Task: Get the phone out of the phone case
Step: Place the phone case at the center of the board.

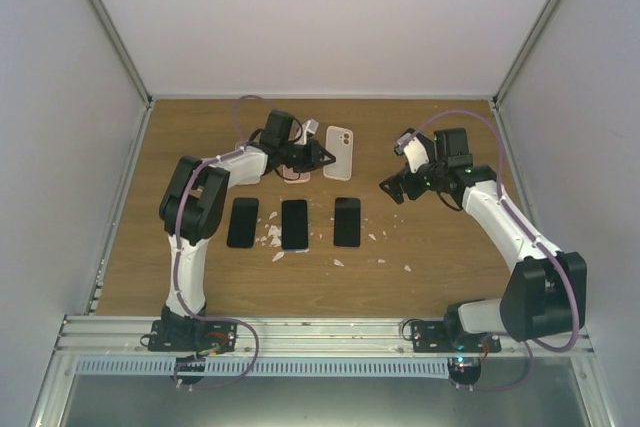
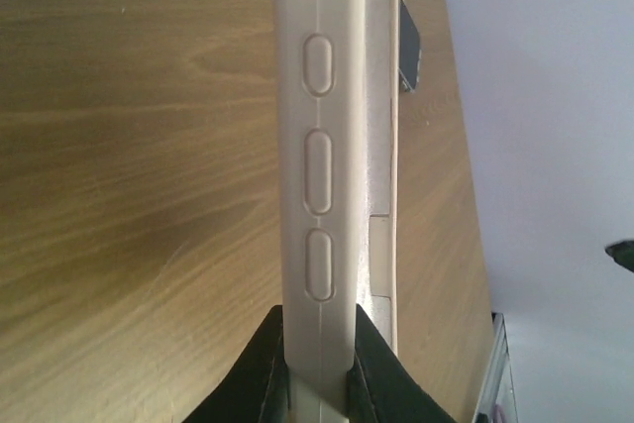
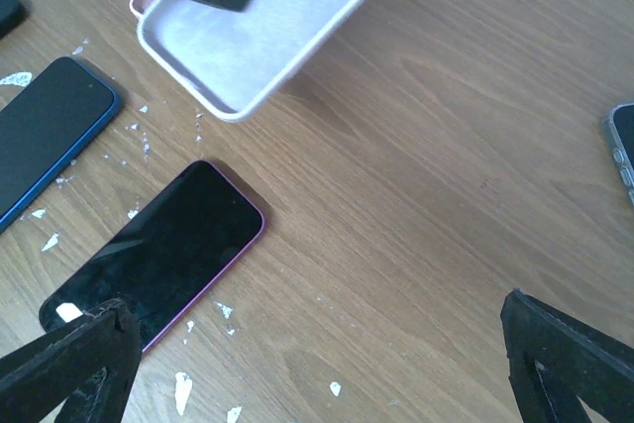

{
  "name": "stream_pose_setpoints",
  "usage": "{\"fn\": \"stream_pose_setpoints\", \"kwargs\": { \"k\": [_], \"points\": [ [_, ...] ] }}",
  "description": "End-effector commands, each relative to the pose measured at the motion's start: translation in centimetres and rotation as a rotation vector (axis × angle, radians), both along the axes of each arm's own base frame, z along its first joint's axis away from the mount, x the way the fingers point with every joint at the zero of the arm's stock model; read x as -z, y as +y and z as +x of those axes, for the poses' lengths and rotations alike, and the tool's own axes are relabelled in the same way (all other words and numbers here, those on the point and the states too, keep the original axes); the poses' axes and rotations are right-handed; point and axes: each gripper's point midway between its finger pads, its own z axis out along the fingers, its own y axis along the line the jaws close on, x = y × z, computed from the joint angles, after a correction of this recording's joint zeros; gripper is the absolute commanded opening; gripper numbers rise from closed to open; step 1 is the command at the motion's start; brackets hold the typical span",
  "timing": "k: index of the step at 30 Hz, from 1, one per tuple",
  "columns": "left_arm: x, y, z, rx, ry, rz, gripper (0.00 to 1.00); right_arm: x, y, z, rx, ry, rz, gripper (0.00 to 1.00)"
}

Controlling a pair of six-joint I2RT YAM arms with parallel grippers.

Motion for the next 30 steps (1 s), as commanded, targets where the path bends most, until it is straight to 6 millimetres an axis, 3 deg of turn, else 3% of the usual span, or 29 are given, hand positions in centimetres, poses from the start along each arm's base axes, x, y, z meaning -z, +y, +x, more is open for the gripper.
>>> {"fn": "stream_pose_setpoints", "kwargs": {
  "k": [1,12,21,30],
  "points": [
    [0.8,-1.5,1.6,-0.034,-0.025,0.032,0.00,0.6,0.3,0.2,-0.004,0.024,0.034,0.99],
    [4.4,-2.3,3.6,-0.123,0.039,0.101,0.00,1.5,0.5,0.0,-0.008,0.046,0.044,1.00],
    [5.8,-4.3,2.4,-0.090,0.054,0.129,0.00,1.7,0.5,0.0,-0.009,0.050,0.047,1.00],
    [7.5,-2.1,3.1,-0.197,0.036,0.300,0.07,1.4,0.6,-0.2,-0.012,0.042,0.055,1.00]
  ]
}}
